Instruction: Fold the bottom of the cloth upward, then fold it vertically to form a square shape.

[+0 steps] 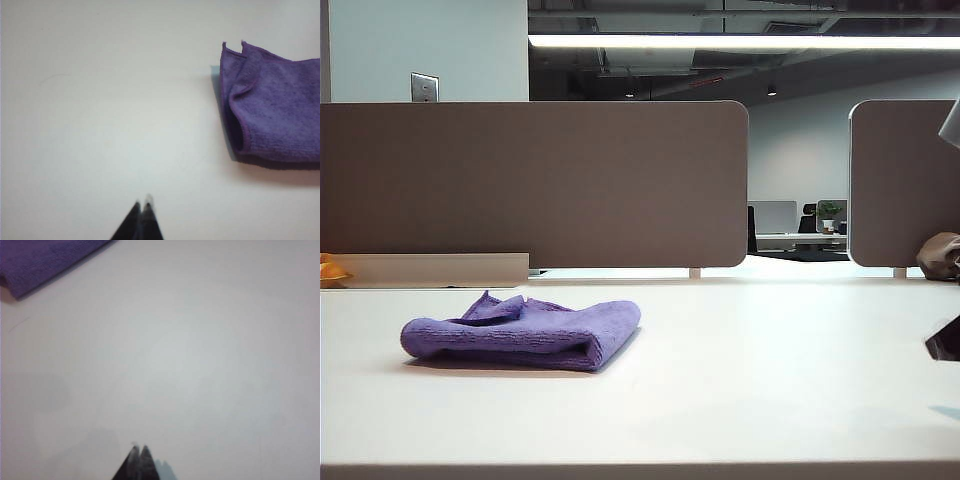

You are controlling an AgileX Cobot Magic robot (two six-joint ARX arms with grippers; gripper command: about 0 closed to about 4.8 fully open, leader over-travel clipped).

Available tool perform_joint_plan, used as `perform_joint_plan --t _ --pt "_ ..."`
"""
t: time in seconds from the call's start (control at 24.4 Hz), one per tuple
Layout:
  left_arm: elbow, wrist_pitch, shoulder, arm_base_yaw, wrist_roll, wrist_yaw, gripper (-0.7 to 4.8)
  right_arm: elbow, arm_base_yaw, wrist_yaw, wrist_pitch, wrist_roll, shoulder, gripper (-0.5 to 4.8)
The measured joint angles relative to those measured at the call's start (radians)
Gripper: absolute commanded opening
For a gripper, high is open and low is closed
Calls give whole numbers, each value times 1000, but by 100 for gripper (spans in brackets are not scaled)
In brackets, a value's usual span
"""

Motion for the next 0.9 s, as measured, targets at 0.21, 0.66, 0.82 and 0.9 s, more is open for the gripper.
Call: perform_joint_plan --t 0.21,0.66,0.82,0.9 --pt "0 0 0 0 0 0 -3 0 0 0 0 0 -50 0" --pt "0 -11 -132 0 0 0 -3 0 -70 0 0 0 -265 0" --pt "0 -10 -194 0 0 0 -3 0 -195 -1 -1 0 -352 0" --pt "0 -10 -201 0 0 0 -3 0 -240 1 0 0 -378 0"
